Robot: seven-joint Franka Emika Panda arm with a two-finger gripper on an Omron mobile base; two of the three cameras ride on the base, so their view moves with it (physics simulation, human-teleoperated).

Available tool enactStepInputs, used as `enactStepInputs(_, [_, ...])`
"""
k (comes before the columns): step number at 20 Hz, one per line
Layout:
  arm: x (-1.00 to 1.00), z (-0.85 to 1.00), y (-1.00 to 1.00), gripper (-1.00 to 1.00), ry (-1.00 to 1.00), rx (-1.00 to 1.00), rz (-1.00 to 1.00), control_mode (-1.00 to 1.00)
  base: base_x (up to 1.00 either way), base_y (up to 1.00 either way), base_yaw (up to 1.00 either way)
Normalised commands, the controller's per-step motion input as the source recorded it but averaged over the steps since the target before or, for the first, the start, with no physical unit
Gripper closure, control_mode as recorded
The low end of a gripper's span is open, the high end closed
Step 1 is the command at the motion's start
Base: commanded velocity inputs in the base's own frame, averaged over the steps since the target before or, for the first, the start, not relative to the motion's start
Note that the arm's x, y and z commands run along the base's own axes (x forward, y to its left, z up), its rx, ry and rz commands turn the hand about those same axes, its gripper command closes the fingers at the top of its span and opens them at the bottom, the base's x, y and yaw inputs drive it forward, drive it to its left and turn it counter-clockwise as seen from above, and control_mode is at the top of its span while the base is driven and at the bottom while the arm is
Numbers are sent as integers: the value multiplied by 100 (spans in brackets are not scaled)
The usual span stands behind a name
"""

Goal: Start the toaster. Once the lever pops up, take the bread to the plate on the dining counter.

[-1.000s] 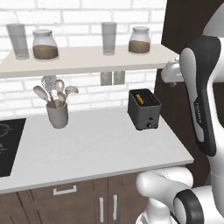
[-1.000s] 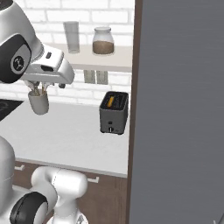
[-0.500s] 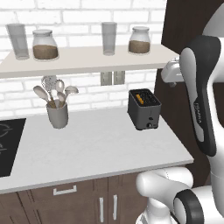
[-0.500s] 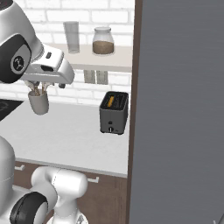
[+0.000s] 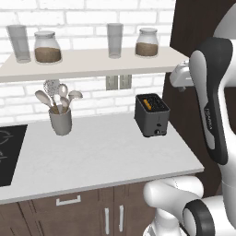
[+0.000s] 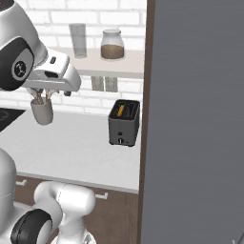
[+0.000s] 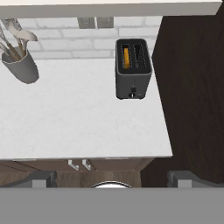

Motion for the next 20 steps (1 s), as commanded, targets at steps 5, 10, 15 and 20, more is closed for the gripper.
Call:
enactStepInputs(5, [0, 0, 0, -100, 0, 0, 0, -100, 0, 0, 0])
enactStepInputs(10, [0, 0, 0, -100, 0, 0, 0, -100, 0, 0, 0])
enactStepInputs(15, [0, 0, 0, -100, 0, 0, 0, -100, 0, 0, 0])
enactStepInputs(20, [0, 0, 0, -100, 0, 0, 0, -100, 0, 0, 0])
